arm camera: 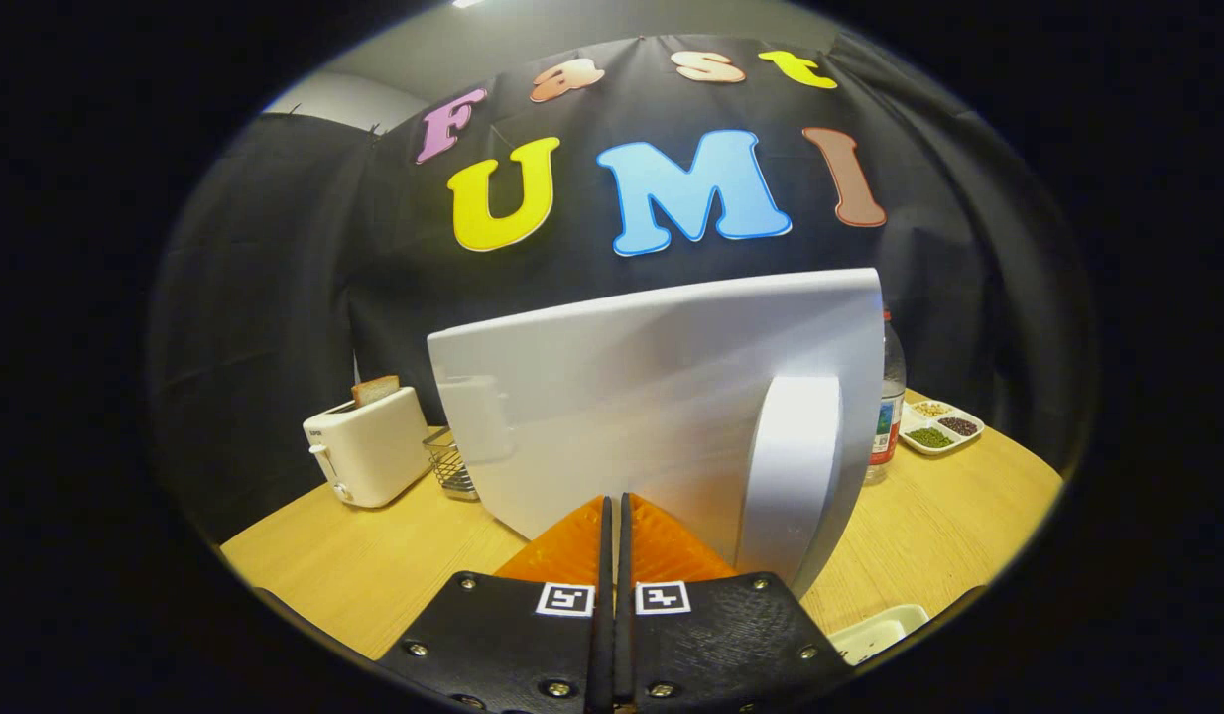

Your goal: Open the microwave, put the food inside, and close the microwave door.

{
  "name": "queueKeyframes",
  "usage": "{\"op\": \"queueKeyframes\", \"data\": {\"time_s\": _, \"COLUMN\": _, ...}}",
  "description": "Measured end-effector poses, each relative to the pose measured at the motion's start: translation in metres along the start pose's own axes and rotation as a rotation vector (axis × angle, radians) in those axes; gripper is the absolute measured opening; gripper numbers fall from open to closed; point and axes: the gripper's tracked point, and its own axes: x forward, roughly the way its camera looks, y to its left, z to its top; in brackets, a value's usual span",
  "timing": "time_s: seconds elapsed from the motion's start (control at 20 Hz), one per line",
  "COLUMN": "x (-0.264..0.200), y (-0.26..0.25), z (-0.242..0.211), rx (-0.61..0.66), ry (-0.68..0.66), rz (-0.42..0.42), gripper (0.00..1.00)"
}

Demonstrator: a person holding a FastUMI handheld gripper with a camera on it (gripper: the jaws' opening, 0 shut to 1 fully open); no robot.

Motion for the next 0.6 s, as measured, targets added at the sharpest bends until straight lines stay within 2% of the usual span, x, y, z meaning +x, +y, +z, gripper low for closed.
{"op": "queueKeyframes", "data": {"time_s": 0.6, "x": 0.063, "y": -0.044, "z": 0.012, "rx": 0.011, "ry": 0.002, "rz": -0.111, "gripper": 0.01}}
